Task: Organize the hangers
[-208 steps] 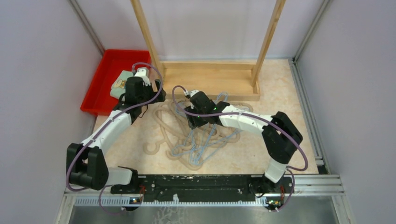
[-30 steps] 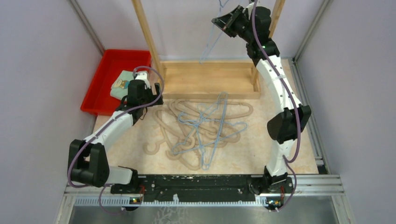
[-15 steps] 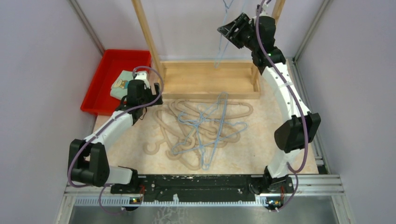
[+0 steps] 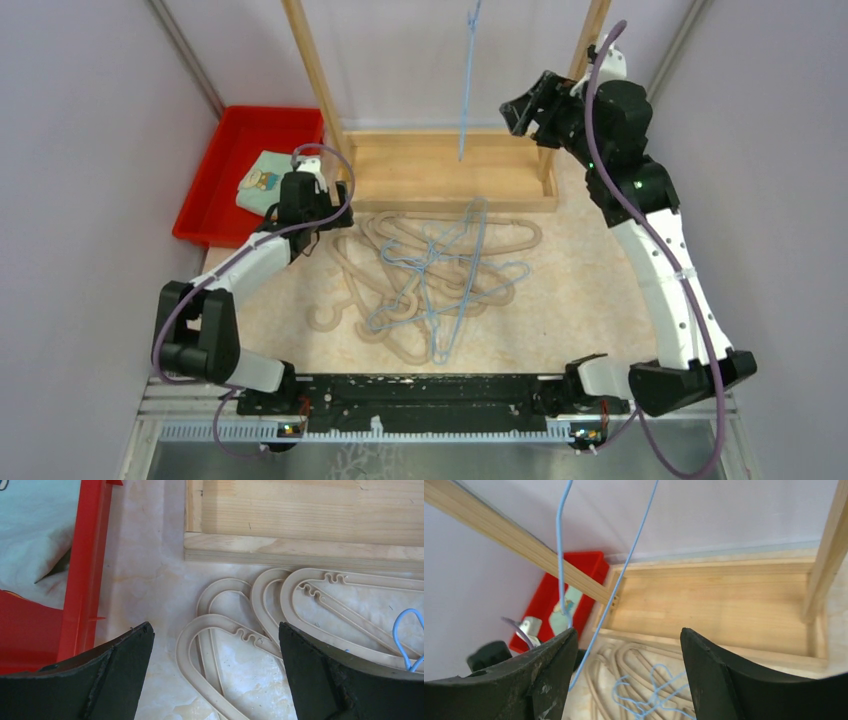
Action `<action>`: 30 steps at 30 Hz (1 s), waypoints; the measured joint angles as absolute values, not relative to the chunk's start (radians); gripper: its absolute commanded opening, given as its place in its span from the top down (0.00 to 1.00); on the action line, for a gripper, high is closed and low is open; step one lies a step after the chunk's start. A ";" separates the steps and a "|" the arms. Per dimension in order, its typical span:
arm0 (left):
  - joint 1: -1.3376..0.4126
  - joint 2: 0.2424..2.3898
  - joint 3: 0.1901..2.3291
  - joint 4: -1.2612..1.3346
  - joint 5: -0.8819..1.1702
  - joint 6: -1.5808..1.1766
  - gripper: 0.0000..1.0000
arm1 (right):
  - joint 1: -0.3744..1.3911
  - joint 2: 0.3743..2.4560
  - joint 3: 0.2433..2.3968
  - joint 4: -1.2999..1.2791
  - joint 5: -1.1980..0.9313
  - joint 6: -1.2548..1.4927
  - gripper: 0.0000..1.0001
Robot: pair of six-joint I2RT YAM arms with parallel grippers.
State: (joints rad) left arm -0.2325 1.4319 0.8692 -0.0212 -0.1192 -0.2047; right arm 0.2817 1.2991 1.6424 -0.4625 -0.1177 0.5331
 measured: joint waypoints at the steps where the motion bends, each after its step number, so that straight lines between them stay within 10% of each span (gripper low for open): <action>1: -0.233 1.438 0.870 -0.022 -0.118 -0.206 0.00 | 0.297 1.278 1.642 -0.492 -0.095 0.494 0.26; 13: -0.233 1.496 0.886 -0.022 -0.105 -0.244 0.00 | 0.750 1.223 1.277 -0.757 0.094 0.261 0.36; 30: -0.233 1.507 0.823 -0.022 -0.099 -0.273 0.00 | 0.904 1.481 1.061 -0.557 -0.033 0.271 0.49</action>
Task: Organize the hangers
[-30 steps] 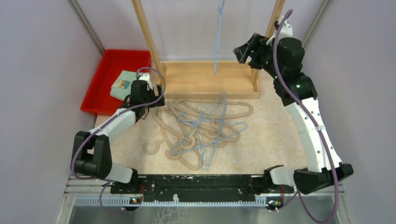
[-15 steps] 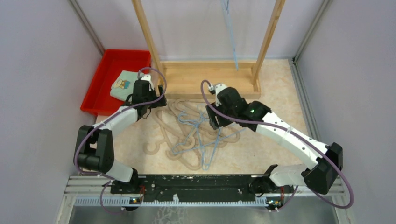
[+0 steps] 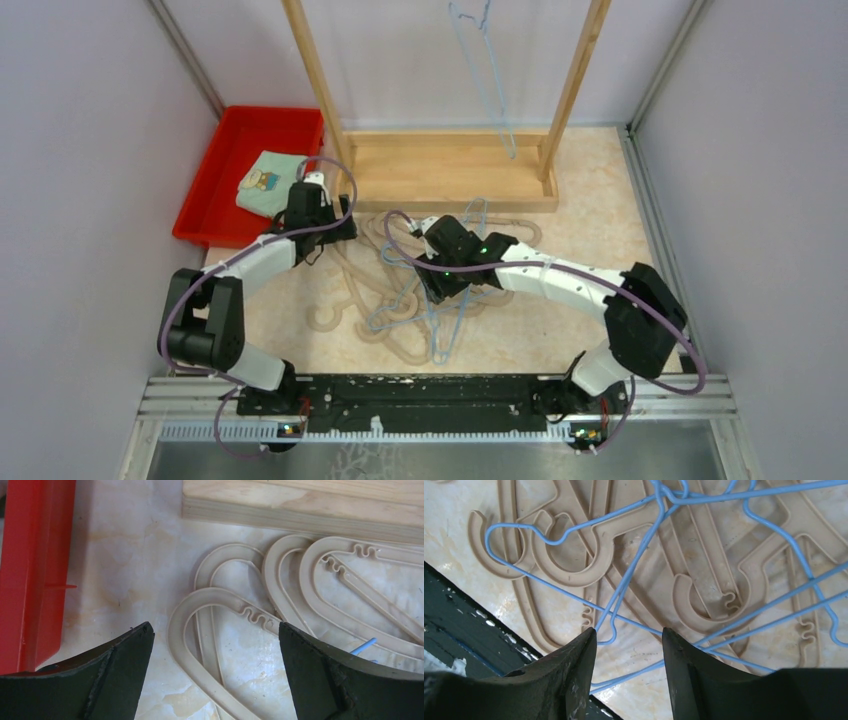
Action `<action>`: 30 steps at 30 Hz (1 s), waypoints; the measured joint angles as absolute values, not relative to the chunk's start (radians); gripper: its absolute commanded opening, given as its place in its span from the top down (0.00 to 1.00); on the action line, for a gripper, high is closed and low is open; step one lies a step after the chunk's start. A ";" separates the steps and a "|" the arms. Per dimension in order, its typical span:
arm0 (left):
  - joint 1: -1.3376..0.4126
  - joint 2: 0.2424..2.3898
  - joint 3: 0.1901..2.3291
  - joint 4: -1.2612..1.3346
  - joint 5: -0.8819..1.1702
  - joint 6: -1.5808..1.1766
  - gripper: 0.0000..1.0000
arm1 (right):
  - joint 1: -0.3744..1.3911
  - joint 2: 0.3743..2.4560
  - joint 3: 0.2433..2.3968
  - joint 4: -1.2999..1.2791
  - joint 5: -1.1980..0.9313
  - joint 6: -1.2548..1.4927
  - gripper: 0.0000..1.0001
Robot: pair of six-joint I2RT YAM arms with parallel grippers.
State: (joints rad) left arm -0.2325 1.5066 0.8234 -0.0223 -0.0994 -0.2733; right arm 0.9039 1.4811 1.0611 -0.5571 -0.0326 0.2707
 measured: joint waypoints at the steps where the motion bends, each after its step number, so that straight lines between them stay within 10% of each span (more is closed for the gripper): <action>1: -0.233 1.505 0.818 -0.022 -0.100 -0.275 0.00 | 0.912 1.501 1.062 -0.548 -0.033 0.271 0.49; 30: -0.231 1.385 0.731 -0.022 -0.125 -0.296 0.00 | 0.934 1.654 1.060 -0.408 -0.052 0.311 0.68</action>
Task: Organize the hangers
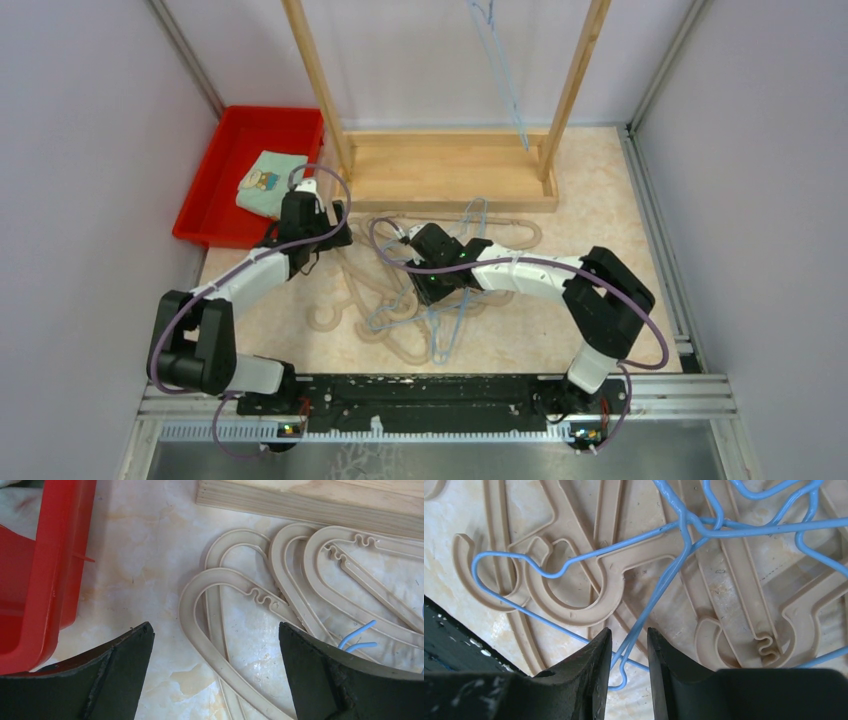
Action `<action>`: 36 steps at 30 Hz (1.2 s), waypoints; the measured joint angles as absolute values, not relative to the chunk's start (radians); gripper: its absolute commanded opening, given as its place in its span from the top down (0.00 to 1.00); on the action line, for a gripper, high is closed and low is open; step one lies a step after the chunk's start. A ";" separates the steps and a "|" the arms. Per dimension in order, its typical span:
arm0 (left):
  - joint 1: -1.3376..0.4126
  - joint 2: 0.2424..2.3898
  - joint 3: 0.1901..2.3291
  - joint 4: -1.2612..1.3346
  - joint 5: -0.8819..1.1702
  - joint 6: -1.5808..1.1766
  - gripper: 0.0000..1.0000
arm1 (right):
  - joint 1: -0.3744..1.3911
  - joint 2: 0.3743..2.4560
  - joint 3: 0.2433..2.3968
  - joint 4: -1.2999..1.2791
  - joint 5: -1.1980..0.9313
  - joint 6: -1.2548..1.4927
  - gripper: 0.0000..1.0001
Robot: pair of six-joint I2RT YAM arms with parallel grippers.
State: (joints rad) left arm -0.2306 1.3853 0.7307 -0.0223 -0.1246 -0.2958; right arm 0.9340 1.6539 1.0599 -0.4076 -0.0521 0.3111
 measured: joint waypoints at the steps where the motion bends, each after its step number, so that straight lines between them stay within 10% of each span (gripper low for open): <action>1: -0.231 1.385 0.728 -0.023 -0.126 -0.297 0.00 | 0.934 1.662 1.060 -0.405 -0.053 0.311 0.70; 36: -0.229 1.368 0.733 -0.022 -0.154 -0.315 0.00 | 0.834 1.578 1.558 -0.894 -0.022 0.250 1.00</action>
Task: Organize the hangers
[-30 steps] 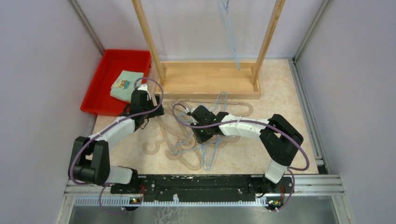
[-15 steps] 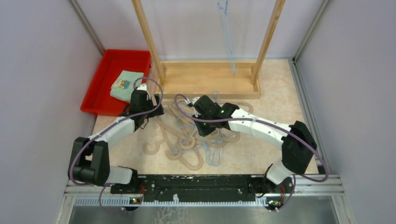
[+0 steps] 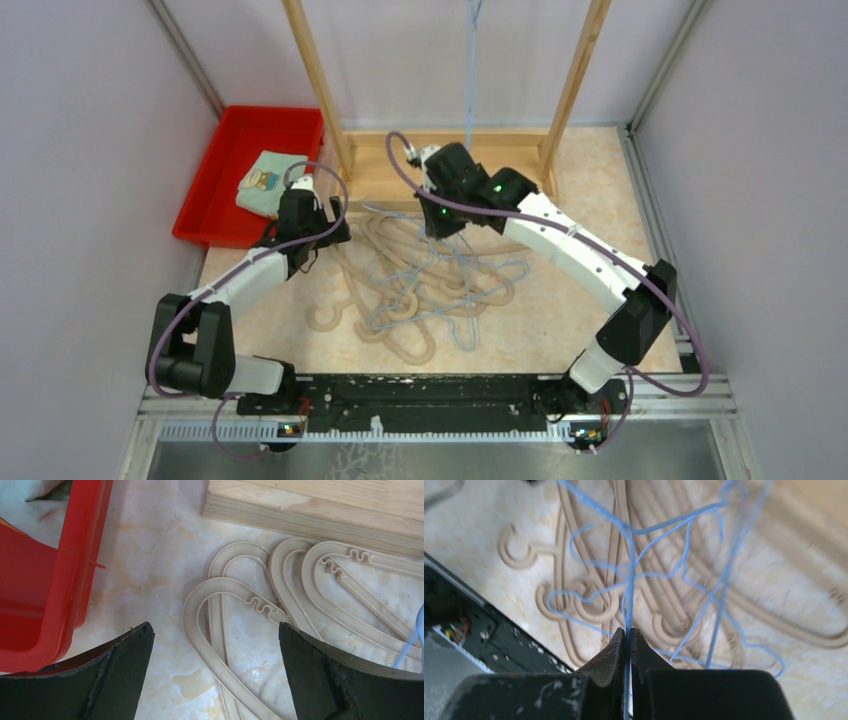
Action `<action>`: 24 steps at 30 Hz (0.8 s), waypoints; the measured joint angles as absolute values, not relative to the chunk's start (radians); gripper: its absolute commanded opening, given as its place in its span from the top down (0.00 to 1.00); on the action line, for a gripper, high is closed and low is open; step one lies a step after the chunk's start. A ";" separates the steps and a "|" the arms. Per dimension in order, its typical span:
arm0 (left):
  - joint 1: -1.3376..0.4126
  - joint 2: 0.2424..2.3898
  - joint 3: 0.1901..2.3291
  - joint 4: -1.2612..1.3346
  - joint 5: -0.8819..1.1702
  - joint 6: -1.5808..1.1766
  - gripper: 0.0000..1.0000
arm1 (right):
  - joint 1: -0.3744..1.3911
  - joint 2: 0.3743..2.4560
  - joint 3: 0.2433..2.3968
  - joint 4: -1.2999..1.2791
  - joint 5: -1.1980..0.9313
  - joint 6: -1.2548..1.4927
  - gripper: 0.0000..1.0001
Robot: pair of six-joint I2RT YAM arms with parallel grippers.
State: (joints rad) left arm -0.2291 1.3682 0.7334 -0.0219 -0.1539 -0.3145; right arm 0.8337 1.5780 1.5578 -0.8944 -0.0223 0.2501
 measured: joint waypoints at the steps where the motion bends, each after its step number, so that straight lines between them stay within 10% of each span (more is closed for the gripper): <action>1: -0.229 1.368 0.736 -0.022 -0.154 -0.315 0.00 | 0.824 1.586 1.616 -0.898 -0.011 0.242 1.00; 24: -0.229 1.368 0.748 -0.014 -0.165 -0.318 0.00 | 0.800 1.614 2.046 -0.892 0.097 0.192 1.00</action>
State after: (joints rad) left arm -0.2291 1.3682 0.7479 -0.0143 -0.1654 -0.3176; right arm 0.7998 1.6142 2.0464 -0.8925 0.0971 0.1925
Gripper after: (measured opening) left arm 0.998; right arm 0.023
